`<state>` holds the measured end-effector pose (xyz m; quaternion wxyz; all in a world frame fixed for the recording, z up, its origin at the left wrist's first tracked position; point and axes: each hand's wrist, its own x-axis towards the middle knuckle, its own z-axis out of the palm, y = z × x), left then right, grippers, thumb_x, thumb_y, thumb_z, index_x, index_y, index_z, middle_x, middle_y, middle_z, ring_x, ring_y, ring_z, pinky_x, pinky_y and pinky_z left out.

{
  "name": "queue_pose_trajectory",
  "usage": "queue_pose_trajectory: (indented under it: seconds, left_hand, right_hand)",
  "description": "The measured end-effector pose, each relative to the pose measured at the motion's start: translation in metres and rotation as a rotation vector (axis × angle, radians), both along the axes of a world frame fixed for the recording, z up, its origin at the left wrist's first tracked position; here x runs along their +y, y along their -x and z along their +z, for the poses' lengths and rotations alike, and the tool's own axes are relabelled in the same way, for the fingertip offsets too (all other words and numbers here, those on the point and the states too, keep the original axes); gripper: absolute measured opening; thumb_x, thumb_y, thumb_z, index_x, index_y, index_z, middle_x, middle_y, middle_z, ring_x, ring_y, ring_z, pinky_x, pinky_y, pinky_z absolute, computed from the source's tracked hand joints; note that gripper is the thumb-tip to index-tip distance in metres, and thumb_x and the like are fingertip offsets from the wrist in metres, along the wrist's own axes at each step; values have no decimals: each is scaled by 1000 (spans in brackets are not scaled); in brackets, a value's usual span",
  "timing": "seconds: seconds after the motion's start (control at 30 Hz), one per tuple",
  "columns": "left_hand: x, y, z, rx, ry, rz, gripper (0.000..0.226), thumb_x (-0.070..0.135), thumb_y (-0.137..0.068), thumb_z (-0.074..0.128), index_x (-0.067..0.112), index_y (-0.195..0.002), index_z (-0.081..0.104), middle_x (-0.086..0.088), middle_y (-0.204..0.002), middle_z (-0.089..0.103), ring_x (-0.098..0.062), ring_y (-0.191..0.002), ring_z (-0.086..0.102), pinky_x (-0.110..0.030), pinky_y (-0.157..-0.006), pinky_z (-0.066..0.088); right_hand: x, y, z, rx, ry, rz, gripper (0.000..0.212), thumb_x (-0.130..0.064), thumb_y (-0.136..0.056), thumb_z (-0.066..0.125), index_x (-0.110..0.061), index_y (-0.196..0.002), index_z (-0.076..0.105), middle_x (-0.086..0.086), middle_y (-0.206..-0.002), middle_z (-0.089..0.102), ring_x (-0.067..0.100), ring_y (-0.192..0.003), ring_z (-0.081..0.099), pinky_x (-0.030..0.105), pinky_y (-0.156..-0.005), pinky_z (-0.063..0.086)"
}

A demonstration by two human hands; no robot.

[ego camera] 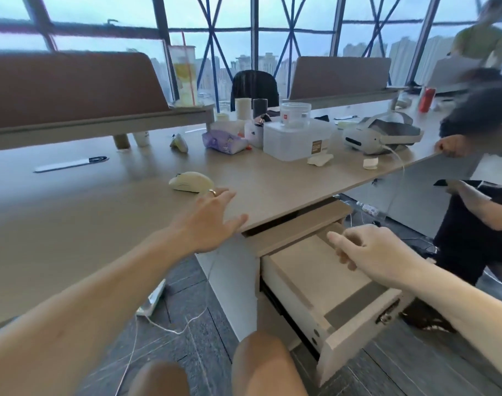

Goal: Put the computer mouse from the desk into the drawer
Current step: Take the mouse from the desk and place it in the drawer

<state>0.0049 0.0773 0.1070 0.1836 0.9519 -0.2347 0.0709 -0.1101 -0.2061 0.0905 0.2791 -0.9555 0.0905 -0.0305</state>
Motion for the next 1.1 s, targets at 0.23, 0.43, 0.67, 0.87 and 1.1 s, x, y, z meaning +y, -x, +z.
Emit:
queue_pose_trajectory:
  seconds: [0.23,0.43,0.67,0.87,1.1]
  left_hand:
    - [94,-29,-17,86,-238,289,80,74,-89,35,28,-155,27,0,-166,21,-24,-149,23,-43,-120,18]
    - [100,-33,-32,105,-201,316,85,79,-87,23,31,-157,20,5,-167,15,-18,-153,9,-48,-122,4]
    - [106,-43,-40,110,-211,320,85,81,-85,21,35,-156,13,6,-168,8,-15,-153,1,-49,-122,0]
    - [107,-46,-42,108,-183,315,89,82,-82,20,35,-157,10,7,-168,6,-12,-153,-3,-50,-122,-4]
    - [108,-49,-44,116,-196,313,90,83,-82,18,35,-158,10,7,-168,5,-13,-153,-3,-52,-121,-3]
  right_hand:
    - [90,-84,31,-123,98,240,41,-58,-90,52,-22,-103,67,-5,-98,70,16,-92,65,40,-87,54]
    - [153,-166,32,-171,171,386,43,-55,-87,58,-25,-117,61,-2,-117,64,20,-109,60,39,-95,48]
    - [210,-247,23,-215,185,453,62,-43,-87,67,-27,-143,45,10,-143,43,30,-135,38,31,-102,31]
    - [229,-285,-2,-243,168,523,67,-35,-87,66,-28,-149,42,13,-146,41,32,-138,35,32,-113,25]
    - [233,-292,-20,-359,181,558,54,-32,-92,58,-30,-145,50,11,-134,53,30,-127,50,31,-108,33]
